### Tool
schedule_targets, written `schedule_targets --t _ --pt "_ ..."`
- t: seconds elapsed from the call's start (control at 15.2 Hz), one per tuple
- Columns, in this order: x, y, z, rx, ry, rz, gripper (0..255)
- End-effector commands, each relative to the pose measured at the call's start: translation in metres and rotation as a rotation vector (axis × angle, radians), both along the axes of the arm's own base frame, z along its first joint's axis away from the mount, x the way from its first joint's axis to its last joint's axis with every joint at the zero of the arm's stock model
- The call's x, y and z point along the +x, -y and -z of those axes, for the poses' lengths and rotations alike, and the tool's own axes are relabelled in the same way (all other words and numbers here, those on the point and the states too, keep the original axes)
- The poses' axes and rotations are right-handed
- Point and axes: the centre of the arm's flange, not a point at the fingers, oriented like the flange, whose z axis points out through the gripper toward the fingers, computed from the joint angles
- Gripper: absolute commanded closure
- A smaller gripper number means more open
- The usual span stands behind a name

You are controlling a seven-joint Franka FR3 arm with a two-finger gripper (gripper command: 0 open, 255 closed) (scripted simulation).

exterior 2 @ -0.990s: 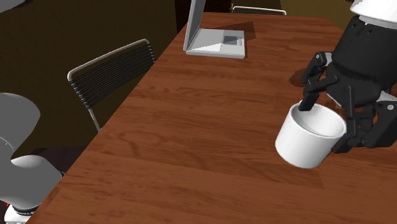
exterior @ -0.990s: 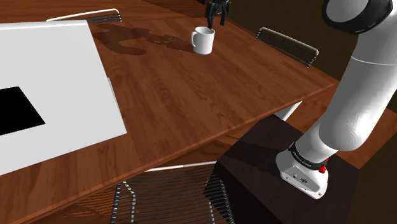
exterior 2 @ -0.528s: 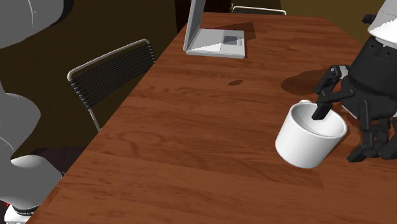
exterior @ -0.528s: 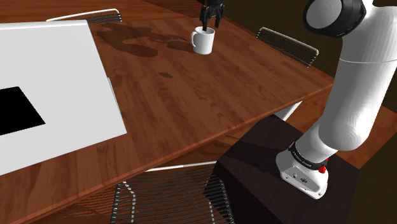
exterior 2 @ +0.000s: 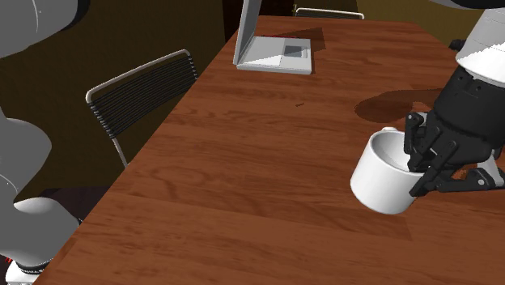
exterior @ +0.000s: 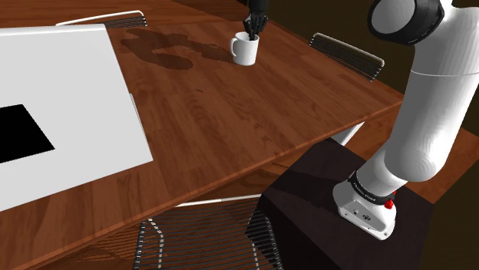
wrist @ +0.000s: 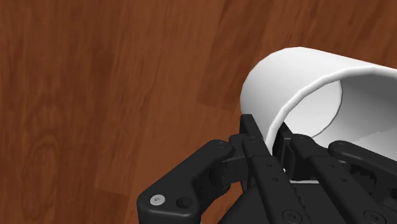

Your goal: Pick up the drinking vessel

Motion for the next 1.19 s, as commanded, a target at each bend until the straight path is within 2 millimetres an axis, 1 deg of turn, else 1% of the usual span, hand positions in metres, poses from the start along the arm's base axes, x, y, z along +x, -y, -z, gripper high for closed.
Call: schedule_targets --t 0.0,0.33,1.12 --pt "0.000 0.000 0.000 0.000 0.000 0.000 255" --pt "-0.001 0.000 0.001 0.000 0.000 0.000 255" --pt "-0.001 0.000 -0.063 0.000 0.000 0.000 255"
